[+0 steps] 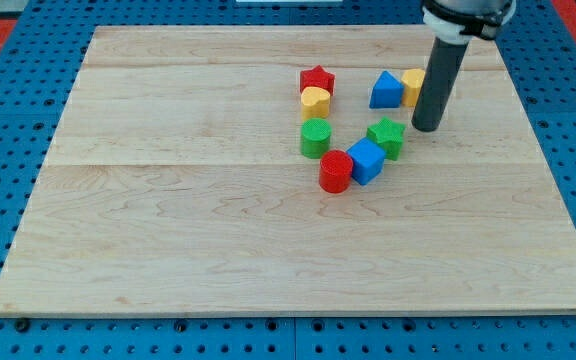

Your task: Move the green blocks towards the center left

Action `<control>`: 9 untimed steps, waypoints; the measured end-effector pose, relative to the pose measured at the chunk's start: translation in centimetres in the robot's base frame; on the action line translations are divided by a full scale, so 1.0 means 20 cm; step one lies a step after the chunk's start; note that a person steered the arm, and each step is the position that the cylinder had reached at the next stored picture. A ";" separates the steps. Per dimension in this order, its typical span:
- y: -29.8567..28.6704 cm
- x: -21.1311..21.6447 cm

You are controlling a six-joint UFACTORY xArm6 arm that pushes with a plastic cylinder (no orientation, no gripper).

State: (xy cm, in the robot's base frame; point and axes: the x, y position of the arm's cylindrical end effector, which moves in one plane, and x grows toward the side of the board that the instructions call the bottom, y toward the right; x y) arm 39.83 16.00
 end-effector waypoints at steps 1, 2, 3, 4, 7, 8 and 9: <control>-0.14 0.04; -0.36 0.01; -0.61 0.00; -0.84 0.00; -0.52 -0.03; -0.16 -0.11; 0.19 -0.29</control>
